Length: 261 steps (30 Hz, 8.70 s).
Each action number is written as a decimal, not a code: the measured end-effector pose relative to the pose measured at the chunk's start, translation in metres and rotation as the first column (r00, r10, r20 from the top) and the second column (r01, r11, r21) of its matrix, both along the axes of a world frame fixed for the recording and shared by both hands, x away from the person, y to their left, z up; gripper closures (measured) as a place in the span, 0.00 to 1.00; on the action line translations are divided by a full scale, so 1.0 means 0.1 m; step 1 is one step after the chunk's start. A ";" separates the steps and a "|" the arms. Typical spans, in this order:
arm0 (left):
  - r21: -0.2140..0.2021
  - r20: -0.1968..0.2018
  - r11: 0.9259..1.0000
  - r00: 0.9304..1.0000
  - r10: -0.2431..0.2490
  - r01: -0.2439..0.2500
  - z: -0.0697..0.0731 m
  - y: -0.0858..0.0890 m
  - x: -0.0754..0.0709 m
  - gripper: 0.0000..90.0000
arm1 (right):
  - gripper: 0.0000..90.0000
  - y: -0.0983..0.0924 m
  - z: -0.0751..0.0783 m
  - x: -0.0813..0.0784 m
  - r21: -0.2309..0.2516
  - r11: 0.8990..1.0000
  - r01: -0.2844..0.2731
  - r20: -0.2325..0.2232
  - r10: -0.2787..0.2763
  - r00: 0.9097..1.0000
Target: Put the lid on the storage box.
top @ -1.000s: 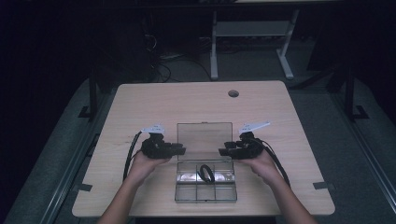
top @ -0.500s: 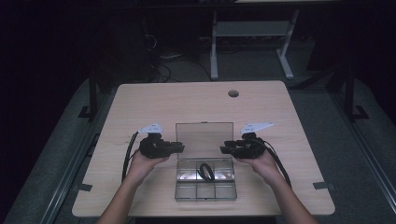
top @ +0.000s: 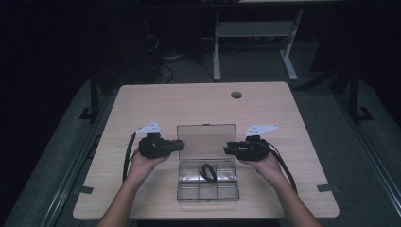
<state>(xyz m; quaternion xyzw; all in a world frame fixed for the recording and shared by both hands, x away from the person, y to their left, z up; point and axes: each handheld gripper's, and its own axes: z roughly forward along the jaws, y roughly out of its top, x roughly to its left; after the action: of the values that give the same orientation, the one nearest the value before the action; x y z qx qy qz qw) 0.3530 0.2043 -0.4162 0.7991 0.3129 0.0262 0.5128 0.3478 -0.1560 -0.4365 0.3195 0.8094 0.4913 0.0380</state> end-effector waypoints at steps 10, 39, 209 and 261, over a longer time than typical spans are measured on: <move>-0.011 0.067 1.000 0.997 0.030 -0.029 0.15 0.02 -0.01 0.85 | 0.74 0.01 0.01 -0.01 -0.009 1.000 -0.002 0.023 0.002 1.000; -0.118 0.105 0.991 0.991 0.078 -0.065 0.32 0.15 0.01 0.94 | 0.74 0.03 0.02 -0.05 -0.028 1.000 -0.002 0.057 0.003 0.998; 0.114 0.050 0.978 0.982 -0.183 0.176 0.04 0.08 -0.78 0.99 | 0.99 -0.26 0.16 -0.81 -0.010 0.987 -0.161 0.087 0.162 0.983; 0.293 -0.047 0.935 0.980 -0.193 0.198 -0.20 0.10 -0.67 0.97 | 0.92 -0.33 -0.08 -0.71 -0.195 0.969 -0.149 0.029 0.157 0.987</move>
<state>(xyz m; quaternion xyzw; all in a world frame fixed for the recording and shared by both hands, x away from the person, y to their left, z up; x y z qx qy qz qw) 0.2857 0.2143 -0.4362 0.8941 0.2288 0.0147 0.3846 0.2771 -0.1888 -0.4448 0.2401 0.8742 0.4192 0.0488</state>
